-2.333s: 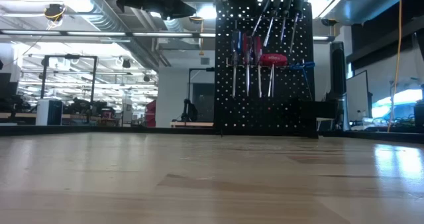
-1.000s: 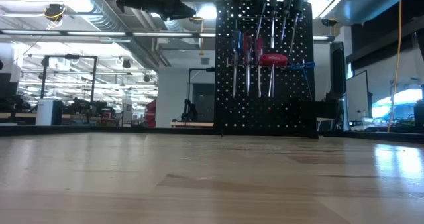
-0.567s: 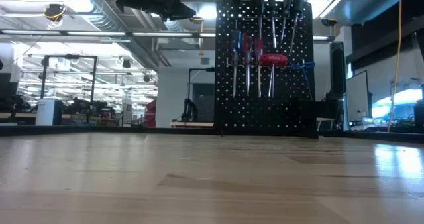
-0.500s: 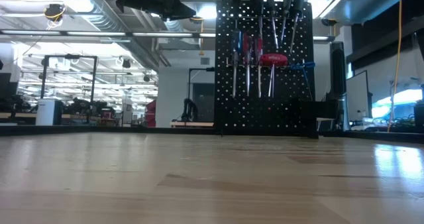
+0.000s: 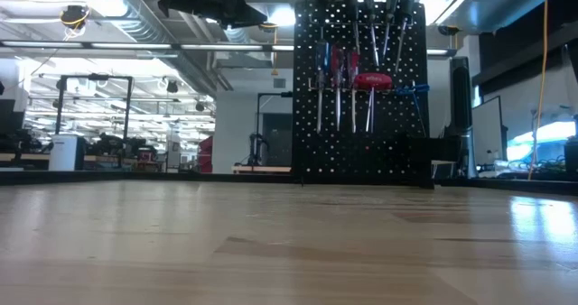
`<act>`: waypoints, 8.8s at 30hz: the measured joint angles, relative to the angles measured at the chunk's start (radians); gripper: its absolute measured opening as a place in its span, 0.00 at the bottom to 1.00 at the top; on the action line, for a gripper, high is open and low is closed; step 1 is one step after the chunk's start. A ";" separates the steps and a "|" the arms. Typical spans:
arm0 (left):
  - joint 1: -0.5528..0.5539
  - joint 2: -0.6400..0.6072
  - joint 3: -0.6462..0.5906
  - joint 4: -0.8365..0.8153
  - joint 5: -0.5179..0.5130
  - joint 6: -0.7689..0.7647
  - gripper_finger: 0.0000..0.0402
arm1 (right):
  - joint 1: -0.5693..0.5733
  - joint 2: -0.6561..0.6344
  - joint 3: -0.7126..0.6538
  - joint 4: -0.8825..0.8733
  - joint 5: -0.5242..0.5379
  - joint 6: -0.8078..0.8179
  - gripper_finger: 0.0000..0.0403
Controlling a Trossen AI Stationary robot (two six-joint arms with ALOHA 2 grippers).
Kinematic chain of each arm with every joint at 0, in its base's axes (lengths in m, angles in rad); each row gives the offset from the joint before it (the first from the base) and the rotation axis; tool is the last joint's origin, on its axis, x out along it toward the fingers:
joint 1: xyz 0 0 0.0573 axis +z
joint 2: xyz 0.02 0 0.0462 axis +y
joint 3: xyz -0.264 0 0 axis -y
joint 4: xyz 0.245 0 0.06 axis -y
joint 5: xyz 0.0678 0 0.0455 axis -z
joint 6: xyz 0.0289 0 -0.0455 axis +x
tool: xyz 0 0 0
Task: Hang tools onto peg board
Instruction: Hang the black safety glasses on the peg board
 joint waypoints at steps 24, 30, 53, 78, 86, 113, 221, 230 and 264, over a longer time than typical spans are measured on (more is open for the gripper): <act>0.000 0.000 0.000 -0.013 0.000 0.016 0.46 | 0.002 0.004 -0.063 0.014 0.100 -0.007 0.09; 0.000 0.000 0.000 -0.016 0.000 0.020 0.46 | 0.000 0.007 -0.066 0.063 0.100 -0.089 0.09; 0.000 0.000 0.000 0.061 0.000 0.001 0.46 | 0.006 -0.070 -0.063 0.132 -0.385 -0.324 0.09; -0.160 -0.066 0.001 -0.021 0.074 -0.066 0.46 | 0.087 -0.029 -0.063 -0.148 -0.652 -0.356 0.09; -0.232 -0.065 0.001 -0.060 0.008 -0.039 0.46 | 0.084 -0.033 -0.063 -0.105 -0.646 -0.341 0.09; -0.212 -0.092 0.000 -0.138 -0.336 0.118 0.46 | 0.084 -0.033 -0.063 0.034 -0.237 -0.530 0.09; -0.151 -0.091 0.000 -0.156 -0.344 0.118 0.46 | -0.014 0.203 0.062 0.329 0.166 -0.496 0.09; -0.151 -0.091 0.000 -0.158 -0.344 0.118 0.46 | -0.006 0.202 0.062 0.309 0.115 -0.495 0.09; -0.086 -0.117 0.000 -0.041 0.351 -0.120 0.46 | 0.163 0.117 0.063 0.019 -0.171 -0.682 0.09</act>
